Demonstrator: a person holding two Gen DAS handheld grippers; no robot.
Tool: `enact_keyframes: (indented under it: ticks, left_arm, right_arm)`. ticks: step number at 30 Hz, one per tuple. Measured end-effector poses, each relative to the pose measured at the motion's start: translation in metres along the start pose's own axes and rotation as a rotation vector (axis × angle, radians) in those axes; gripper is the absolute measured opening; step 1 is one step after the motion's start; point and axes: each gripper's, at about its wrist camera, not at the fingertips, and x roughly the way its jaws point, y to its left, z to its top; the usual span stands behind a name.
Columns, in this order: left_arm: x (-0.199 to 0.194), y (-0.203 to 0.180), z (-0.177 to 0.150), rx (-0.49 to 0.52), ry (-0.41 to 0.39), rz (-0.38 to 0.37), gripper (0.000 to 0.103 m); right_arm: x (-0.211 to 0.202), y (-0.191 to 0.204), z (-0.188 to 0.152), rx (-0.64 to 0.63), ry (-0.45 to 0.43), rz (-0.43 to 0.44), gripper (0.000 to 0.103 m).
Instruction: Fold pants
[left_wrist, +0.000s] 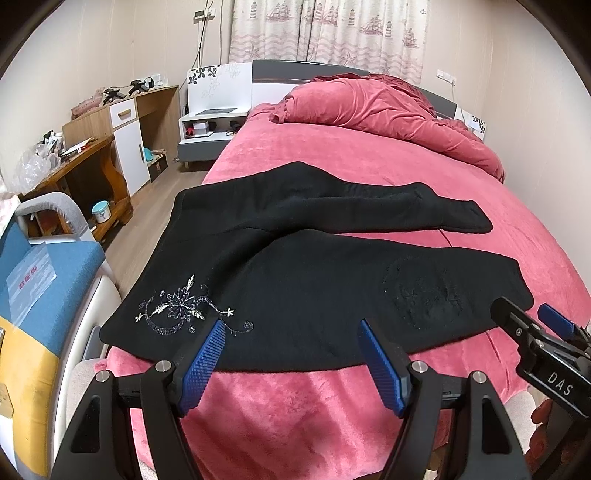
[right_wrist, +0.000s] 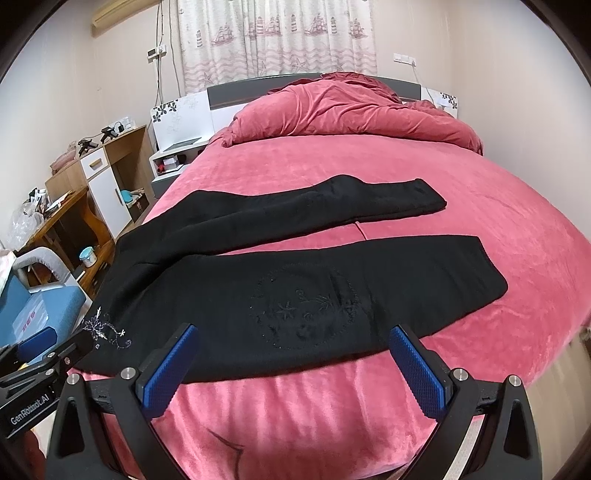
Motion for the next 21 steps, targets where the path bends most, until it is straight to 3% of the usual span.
enact_keyframes:
  ticks: [21]
  left_arm:
    - [0.0078, 0.0007, -0.0035, -0.001, 0.021, 0.013, 0.076]
  right_arm:
    - [0.0056, -0.0021, -0.0014, 0.003, 0.020, -0.005, 0.103]
